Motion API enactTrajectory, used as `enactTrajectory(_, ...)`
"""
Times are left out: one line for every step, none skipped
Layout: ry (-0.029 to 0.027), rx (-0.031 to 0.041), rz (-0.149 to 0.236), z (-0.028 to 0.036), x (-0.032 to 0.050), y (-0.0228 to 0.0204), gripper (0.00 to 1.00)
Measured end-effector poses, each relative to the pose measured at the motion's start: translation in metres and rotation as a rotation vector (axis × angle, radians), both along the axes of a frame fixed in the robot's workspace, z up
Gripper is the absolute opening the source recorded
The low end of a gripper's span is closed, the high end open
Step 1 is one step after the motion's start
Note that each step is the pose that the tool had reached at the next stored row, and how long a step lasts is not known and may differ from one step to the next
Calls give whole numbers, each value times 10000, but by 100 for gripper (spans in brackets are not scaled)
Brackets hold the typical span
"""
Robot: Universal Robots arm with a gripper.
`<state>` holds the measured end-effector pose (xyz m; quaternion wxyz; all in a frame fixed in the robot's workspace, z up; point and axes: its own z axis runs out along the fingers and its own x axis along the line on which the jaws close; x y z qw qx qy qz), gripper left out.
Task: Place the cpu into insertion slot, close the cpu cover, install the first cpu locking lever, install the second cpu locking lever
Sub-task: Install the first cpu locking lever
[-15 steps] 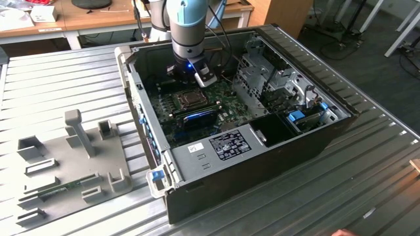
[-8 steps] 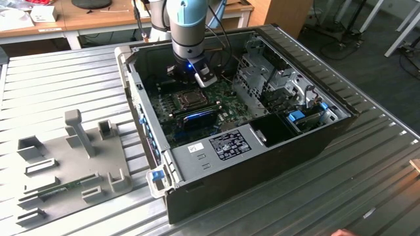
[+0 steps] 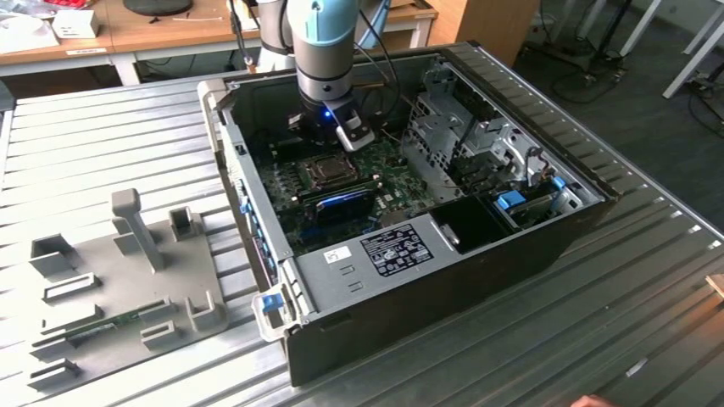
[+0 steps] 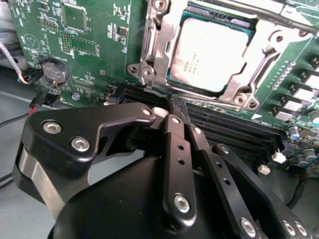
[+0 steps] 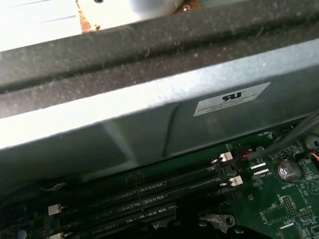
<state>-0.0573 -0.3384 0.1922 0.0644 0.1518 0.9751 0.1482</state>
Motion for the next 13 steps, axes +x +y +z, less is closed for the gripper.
enactTrajectory(0, -11, 0, 0, 0, -1, 10)
enactTrajectory(0, -19, 1, 0, 0, -2, 10)
enactTrajectory(0, -23, 0, 0, 0, -2, 10)
enactTrajectory(0, -26, 1, 0, 0, -2, 10)
enactTrajectory(-1, -27, 1, 0, 0, -2, 10)
enactTrajectory(0, -28, 1, 0, 0, -2, 10)
enactTrajectory(-1, -28, 0, 0, 0, -2, 10)
enactTrajectory(0, -31, 0, 0, 0, -2, 10)
enactTrajectory(-1, -35, 0, -1, 0, -2, 10)
enactTrajectory(-1, -37, 0, -1, 0, -2, 10)
enactTrajectory(0, -39, 0, -1, 0, -2, 10)
enactTrajectory(0, -39, 0, -1, 0, -2, 10)
enactTrajectory(0, -41, 0, -1, 0, -2, 10)
